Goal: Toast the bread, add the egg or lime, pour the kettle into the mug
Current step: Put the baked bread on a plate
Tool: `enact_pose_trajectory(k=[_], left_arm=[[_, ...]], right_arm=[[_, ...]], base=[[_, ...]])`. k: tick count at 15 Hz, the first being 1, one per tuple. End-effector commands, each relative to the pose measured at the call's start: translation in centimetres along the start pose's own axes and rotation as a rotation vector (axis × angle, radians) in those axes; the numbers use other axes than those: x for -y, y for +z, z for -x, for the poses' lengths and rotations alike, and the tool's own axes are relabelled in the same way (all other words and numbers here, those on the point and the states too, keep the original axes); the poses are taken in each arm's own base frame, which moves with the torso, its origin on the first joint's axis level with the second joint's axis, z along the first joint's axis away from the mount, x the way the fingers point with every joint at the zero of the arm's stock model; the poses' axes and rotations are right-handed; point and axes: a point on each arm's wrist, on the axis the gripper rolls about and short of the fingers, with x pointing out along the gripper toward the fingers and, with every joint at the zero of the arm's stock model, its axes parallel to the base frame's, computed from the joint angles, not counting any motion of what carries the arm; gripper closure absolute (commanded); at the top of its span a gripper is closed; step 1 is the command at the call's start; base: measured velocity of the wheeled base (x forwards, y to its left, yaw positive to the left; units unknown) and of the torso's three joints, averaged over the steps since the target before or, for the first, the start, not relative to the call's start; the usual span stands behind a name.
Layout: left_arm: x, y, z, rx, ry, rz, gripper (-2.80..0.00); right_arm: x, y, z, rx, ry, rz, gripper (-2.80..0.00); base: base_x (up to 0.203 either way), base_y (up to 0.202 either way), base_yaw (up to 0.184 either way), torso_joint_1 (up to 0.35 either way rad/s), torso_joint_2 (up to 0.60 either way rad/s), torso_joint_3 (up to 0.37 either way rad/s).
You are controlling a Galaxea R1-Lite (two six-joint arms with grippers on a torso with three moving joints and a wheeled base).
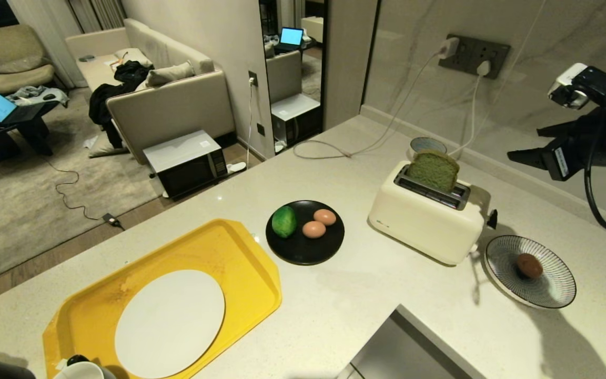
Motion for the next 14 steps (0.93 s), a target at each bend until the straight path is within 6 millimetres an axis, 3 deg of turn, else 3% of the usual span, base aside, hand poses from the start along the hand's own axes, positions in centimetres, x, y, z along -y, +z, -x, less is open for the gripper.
enact_pose_trajectory(k=[1, 5, 9, 14], left_arm=[[0.0, 0.0, 0.0, 0.001, 0.001, -0.002, 0.0], [0.0, 0.0, 0.0, 0.001, 0.001, -0.002, 0.0], [0.0, 0.0, 0.0, 0.003, 0.001, -0.002, 0.0], [0.0, 0.0, 0.0, 0.001, 0.001, -0.002, 0.0]], right_arm=[[-0.6, -0.1, -1.1, 0.031, 0.082, 0.005, -2.8], [-1.2, -0.5, -2.2, 0.119, 0.269, -0.003, -2.8], [-1.5, -1.3, -3.9, 0.101, 0.304, -0.016, -2.8], [-1.1, -1.5, -6.6, 0.197, 0.244, 0.012, -2.8]], base=[[0.0, 0.0, 0.0, 0.0, 0.0, 0.0], [0.0, 0.0, 0.0, 0.0, 0.0, 0.0], [0.0, 0.0, 0.0, 0.0, 0.0, 0.0], [0.0, 0.0, 0.0, 0.0, 0.0, 0.0]])
